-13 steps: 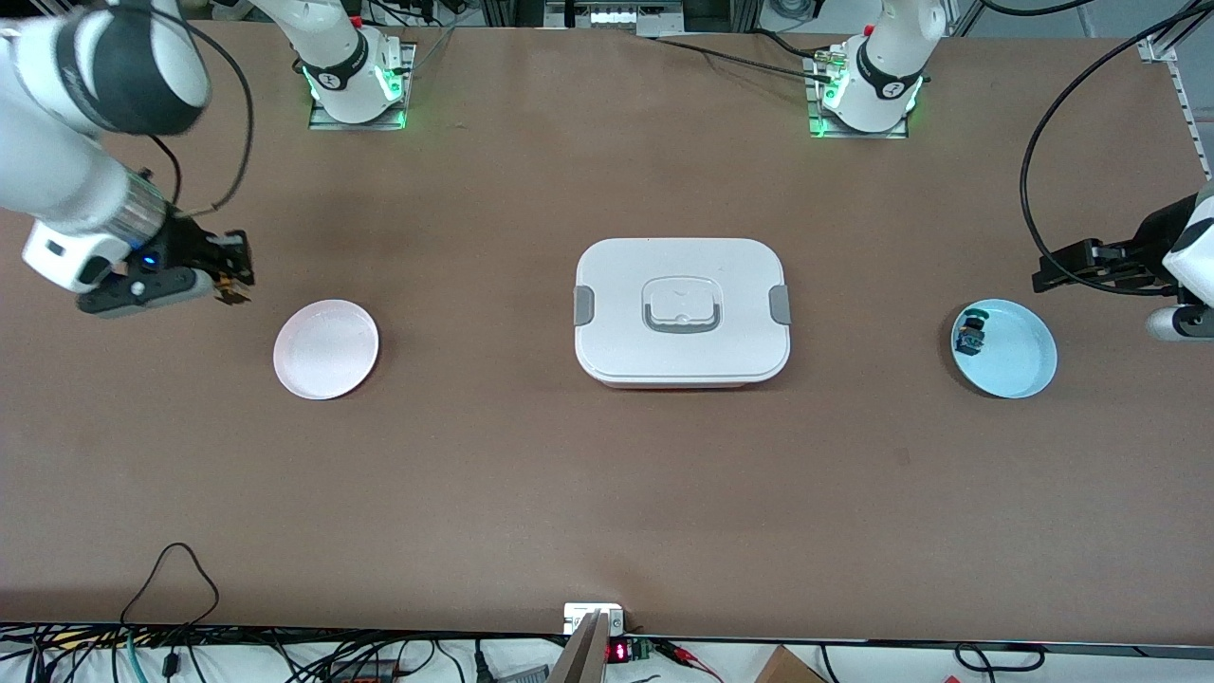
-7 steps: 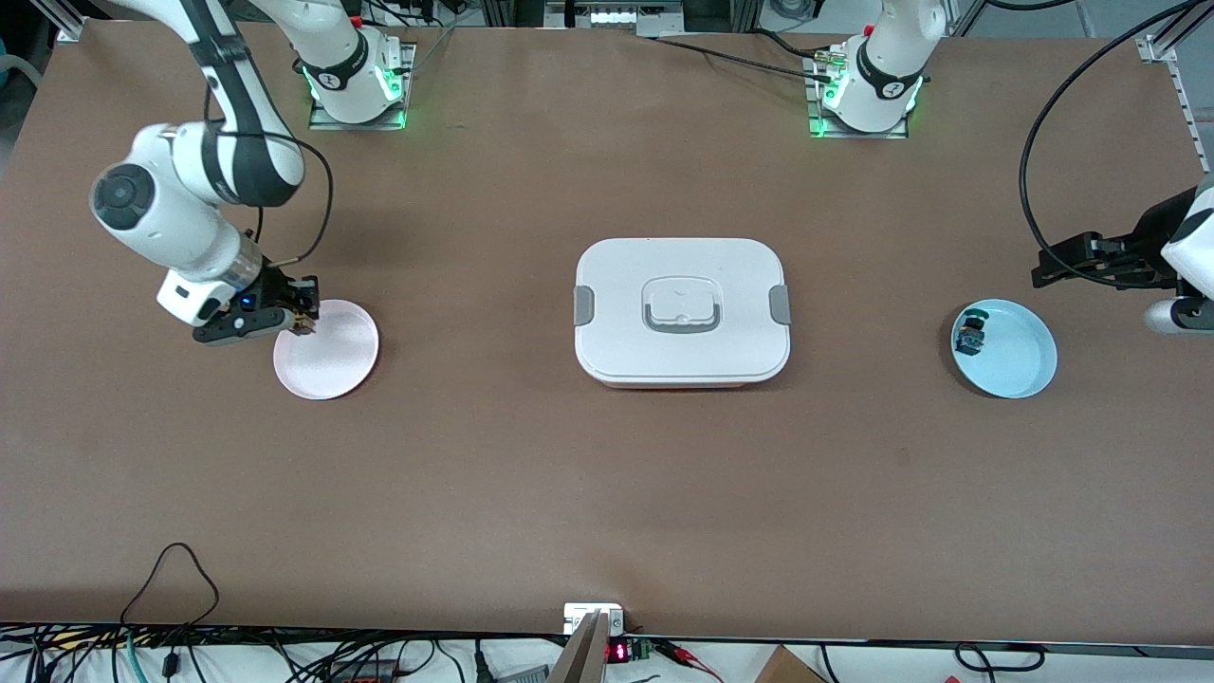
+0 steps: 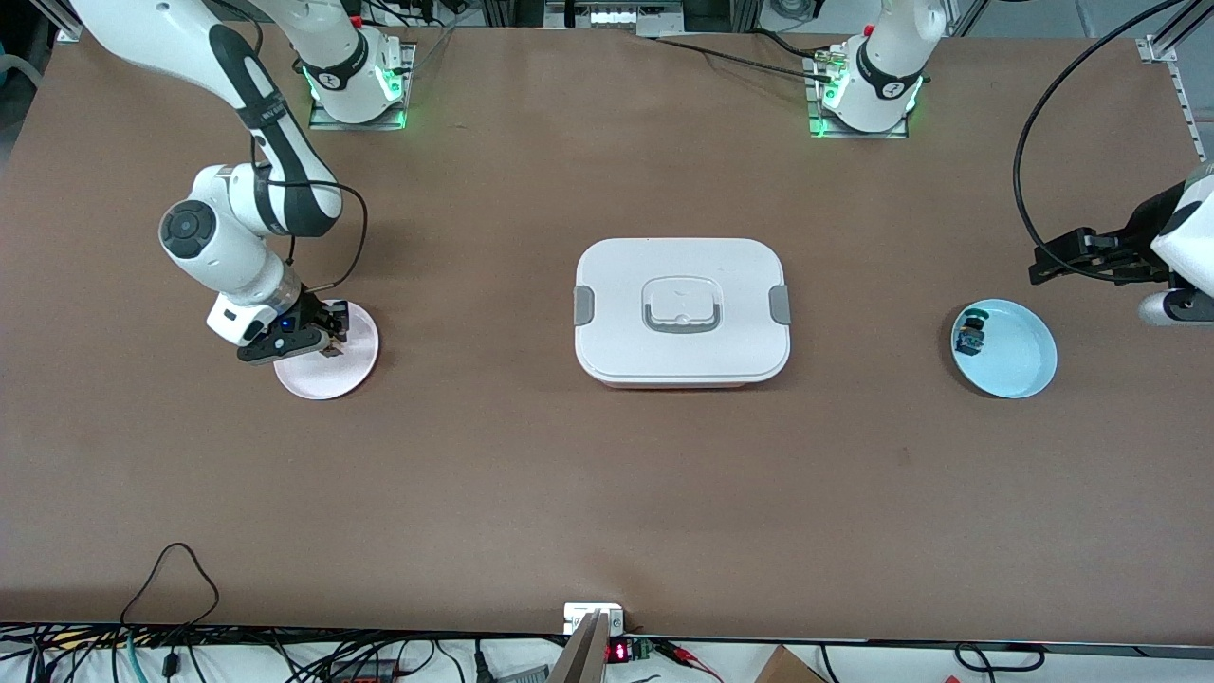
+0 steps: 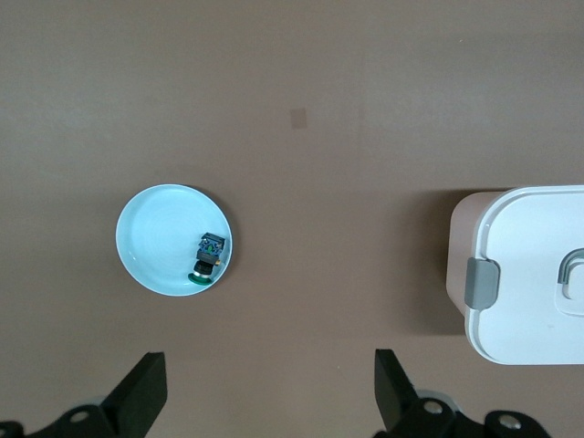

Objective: Transfer orange switch to right arm and place
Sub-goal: 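Lower the switch onto the white plate with the right gripper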

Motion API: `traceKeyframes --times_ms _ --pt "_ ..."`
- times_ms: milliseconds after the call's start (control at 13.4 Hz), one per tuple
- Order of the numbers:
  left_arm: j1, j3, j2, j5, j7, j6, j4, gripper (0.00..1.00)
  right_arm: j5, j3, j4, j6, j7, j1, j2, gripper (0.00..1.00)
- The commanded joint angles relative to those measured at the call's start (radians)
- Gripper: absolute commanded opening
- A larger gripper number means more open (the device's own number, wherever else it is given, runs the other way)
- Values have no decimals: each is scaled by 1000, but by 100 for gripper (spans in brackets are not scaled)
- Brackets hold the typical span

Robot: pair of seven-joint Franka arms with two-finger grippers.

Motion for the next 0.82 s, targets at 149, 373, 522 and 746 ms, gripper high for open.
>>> traceKeyframes --times_ms 149,373,522,746 --pt "-89 102 -38 -19 23 32 -49 100 18 4 -8 67 3 5 49 2" --pt "-89 100 -41 -19 17 27 -49 100 18 4 -2 22 0 -4 24 80" --pt "-89 99 -55 -19 17 27 -60 100 18 4 12 -42 -3 -6 -36 100" --pt "-89 96 -119 -16 14 64 -153 100 18 -3 72 -244 40 -6 -157 100"
